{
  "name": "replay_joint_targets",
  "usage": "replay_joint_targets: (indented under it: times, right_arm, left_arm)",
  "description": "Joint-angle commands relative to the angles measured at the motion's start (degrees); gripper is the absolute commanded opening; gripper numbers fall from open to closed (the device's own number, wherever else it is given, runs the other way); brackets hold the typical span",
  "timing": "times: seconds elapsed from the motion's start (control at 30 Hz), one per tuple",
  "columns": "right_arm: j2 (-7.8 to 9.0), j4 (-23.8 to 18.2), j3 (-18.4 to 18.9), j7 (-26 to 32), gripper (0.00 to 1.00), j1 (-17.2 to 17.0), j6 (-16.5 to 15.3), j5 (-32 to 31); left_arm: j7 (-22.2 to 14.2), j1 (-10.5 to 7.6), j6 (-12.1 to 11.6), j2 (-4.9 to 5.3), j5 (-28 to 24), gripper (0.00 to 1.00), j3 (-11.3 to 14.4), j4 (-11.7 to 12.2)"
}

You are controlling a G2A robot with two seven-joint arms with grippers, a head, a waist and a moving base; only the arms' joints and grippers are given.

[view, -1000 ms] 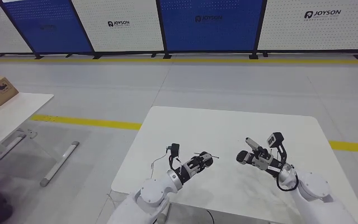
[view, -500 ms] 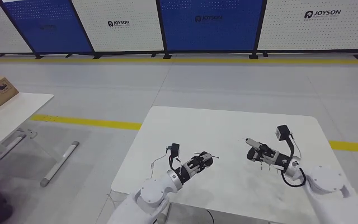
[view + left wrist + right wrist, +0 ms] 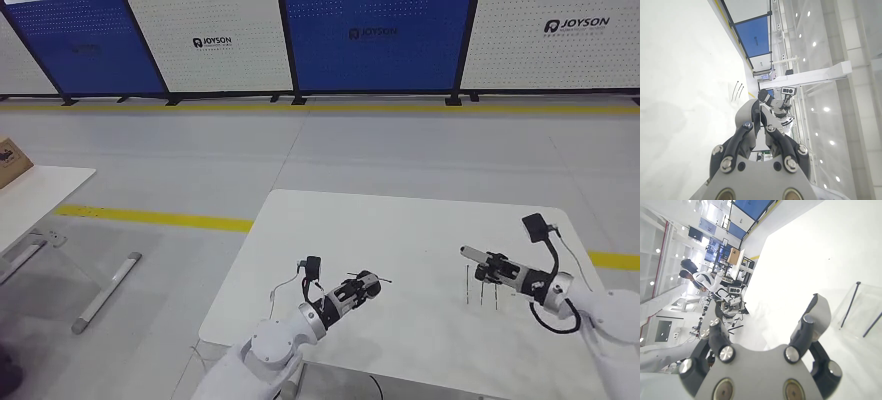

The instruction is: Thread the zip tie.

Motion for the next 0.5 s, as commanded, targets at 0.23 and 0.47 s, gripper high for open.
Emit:
replay_joint_targets:
  times: [0.23,0.47]
  right_arm:
    - [0.39,-1.36,0.21,-2.98,1.00,0.33,3.05,-8.26]
    - [1.15,-7.81,1.05,-5.24,1.00,0.75,11.83,-21.76]
  left_arm:
    - [0.00,0.00,0.00,0.00,0.00,0.00,0.00,0.00]
    - [0.00,0.00,0.00,0.00,0.00,0.00,0.00,0.00]
